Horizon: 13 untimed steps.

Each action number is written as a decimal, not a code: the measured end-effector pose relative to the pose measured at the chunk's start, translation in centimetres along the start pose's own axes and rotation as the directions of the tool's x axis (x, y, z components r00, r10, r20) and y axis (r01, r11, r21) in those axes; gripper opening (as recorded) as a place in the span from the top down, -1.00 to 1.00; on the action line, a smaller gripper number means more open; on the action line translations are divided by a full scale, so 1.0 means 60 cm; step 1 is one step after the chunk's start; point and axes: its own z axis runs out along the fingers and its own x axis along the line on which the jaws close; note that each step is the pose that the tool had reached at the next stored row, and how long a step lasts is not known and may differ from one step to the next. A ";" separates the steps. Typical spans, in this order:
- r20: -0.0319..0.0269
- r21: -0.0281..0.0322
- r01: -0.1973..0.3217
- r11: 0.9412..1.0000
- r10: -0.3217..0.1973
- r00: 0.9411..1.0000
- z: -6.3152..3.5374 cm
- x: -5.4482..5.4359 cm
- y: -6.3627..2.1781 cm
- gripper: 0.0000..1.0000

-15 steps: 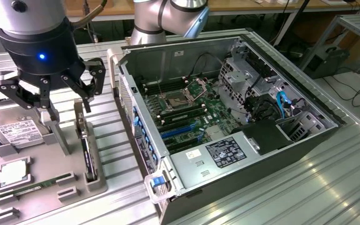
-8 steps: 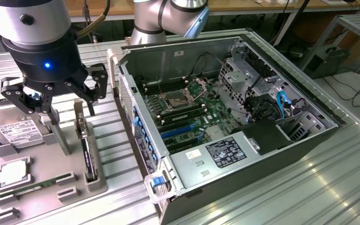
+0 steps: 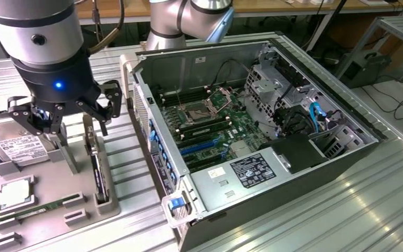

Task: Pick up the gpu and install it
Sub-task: 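Pick up the gpu and move the gpu toward the slot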

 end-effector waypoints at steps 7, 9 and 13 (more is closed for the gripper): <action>-0.003 -0.001 0.034 0.999 -0.034 0.999 0.023 0.000 -0.004 -0.35; -0.004 -0.001 0.035 0.999 -0.035 0.999 0.029 0.000 -0.006 -0.35; -0.004 -0.001 0.035 0.999 -0.035 0.999 0.041 0.001 -0.009 -0.35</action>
